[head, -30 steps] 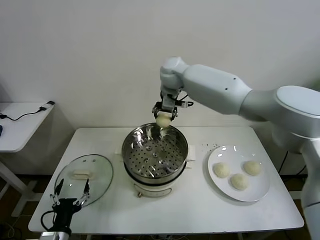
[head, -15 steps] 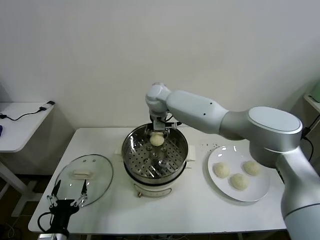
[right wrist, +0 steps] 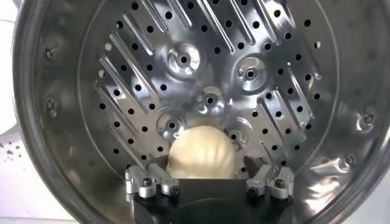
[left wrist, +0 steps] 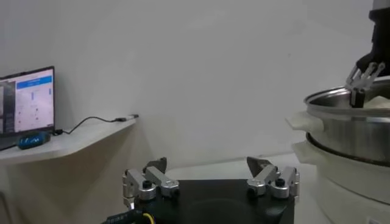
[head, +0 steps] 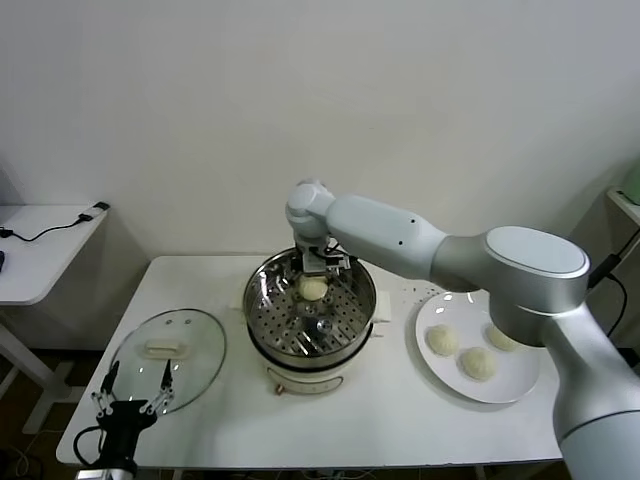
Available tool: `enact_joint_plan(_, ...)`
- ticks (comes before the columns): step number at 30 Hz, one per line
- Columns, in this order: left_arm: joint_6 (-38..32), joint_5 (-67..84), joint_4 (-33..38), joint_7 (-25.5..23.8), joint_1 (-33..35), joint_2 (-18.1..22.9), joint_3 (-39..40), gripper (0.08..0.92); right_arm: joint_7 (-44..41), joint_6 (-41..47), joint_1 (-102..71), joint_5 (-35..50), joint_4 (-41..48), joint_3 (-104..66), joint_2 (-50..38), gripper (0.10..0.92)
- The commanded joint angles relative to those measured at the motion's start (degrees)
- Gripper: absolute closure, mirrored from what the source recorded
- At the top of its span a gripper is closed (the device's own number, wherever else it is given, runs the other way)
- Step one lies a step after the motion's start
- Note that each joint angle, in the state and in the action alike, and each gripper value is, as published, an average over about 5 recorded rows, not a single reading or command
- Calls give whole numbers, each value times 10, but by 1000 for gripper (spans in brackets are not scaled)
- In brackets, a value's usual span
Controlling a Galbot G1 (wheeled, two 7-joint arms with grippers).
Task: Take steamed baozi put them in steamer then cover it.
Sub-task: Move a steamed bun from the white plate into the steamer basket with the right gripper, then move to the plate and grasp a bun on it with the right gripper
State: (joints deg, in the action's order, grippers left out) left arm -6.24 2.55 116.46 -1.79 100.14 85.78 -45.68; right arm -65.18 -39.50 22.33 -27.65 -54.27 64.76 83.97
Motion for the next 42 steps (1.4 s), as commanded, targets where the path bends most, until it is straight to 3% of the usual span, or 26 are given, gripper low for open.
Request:
enact_joint_plan(1,1,-1,-4,1,0,-2,2,177,-27,4,18,28,-22,-10,-12,203)
enact_joint_plan(9,1,-2,0,1,6,-2,2,177,-40,77,116,171,-105,13,-109,203)
enact_joint_plan(14,0,1,7,1,11,1,0,177,31,244,223,355,-174,129,-233,203)
enact_joint_plan(18,0,5,10,1,15,4,2,177,128,471,263,482,-247,194,-323,203)
enact_joint_plan(22,-1,5,16,0,18,7,6,177,133,617,226,559,-269,173,-401,203)
enact_joint_plan(25,-1,5,19,0,20,7,6,177,111,653,183,562,-261,154,-444,203)
enact_joint_plan(31,-2,6,19,1,26,5,2,177,48,617,84,516,-236,135,-487,203)
enact_joint_plan(42,-2,8,16,1,32,5,-6,177,30,557,-117,388,-133,-2,-462,203)
